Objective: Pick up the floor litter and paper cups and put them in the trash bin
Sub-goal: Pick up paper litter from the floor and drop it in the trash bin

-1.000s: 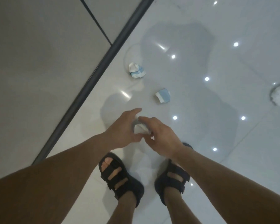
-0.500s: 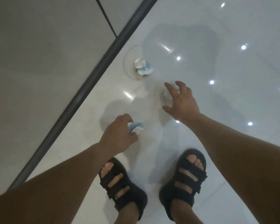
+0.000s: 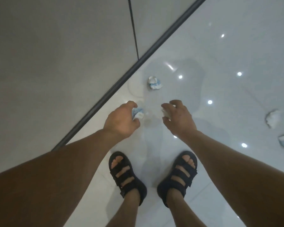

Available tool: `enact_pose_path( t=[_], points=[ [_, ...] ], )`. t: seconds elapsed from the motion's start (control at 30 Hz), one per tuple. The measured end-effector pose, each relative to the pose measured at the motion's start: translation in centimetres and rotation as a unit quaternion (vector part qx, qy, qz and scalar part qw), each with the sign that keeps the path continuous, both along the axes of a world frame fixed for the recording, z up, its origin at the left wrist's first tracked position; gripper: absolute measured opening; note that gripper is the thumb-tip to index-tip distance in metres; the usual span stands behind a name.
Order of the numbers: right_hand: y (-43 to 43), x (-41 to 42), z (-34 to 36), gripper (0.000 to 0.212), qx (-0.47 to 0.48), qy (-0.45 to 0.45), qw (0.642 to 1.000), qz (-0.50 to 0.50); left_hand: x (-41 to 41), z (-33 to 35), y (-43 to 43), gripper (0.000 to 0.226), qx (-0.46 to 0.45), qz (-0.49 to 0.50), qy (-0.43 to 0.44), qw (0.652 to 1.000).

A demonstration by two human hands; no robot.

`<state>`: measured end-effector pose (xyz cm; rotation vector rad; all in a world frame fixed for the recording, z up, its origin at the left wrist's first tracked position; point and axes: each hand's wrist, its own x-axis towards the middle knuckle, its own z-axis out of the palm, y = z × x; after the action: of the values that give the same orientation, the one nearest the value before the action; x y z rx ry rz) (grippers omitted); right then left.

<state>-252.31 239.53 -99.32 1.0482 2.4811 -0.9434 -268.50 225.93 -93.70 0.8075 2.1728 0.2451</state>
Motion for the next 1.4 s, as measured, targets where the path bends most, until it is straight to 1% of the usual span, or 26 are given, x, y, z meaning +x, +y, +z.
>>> enact_pose_path(
  t=[0.2, 0.33, 0.43, 0.6, 0.73, 0.9, 1.13, 1.23, 1.4],
  points=[
    [-1.5, -2.7, 17.2, 0.046, 0.021, 0.033, 0.998, 0.050, -1.1, 15.4, -0.2, 0.041, 0.030, 0.044, 0.018, 0.998],
    [-3.3, -3.8, 28.8, 0.046, 0.026, 0.060, 0.995, 0.074, -1.9, 25.9, -2.3, 0.041, 0.045, 0.073, 0.043, 0.995],
    [-4.3, -4.0, 36.3, 0.047, 0.027, 0.078, 0.992, 0.097, -2.0, 33.3, -4.6, 0.038, 0.069, 0.122, 0.073, 0.987],
    [-7.0, -3.7, 47.0, 0.049, 0.040, 0.096, 0.976, 0.190, 1.5, 44.5, -11.1, 0.040, 0.065, 0.208, 0.105, 0.970],
    [-11.4, -2.5, 54.3, 0.049, 0.056, 0.116, 0.951, 0.280, 6.9, 51.2, -17.8, 0.044, 0.074, 0.280, 0.137, 0.947],
    [-20.0, 0.1, 60.2, 0.048, 0.050, 0.120, 0.907, 0.400, 14.9, 56.1, -27.0, 0.043, 0.071, 0.396, 0.145, 0.904],
    [-35.8, 2.9, 64.3, 0.048, 0.050, 0.132, 0.826, 0.546, 23.5, 59.9, -42.2, 0.038, 0.045, 0.519, 0.164, 0.838],
    [-43.6, 4.1, 65.6, 0.048, 0.053, 0.136, 0.794, 0.590, 26.5, 61.3, -49.3, 0.035, 0.046, 0.557, 0.172, 0.811],
    [-56.4, 6.3, 67.3, 0.050, 0.055, 0.150, 0.742, 0.651, 31.5, 63.2, -61.0, 0.038, 0.058, 0.619, 0.194, 0.759]
  ],
)
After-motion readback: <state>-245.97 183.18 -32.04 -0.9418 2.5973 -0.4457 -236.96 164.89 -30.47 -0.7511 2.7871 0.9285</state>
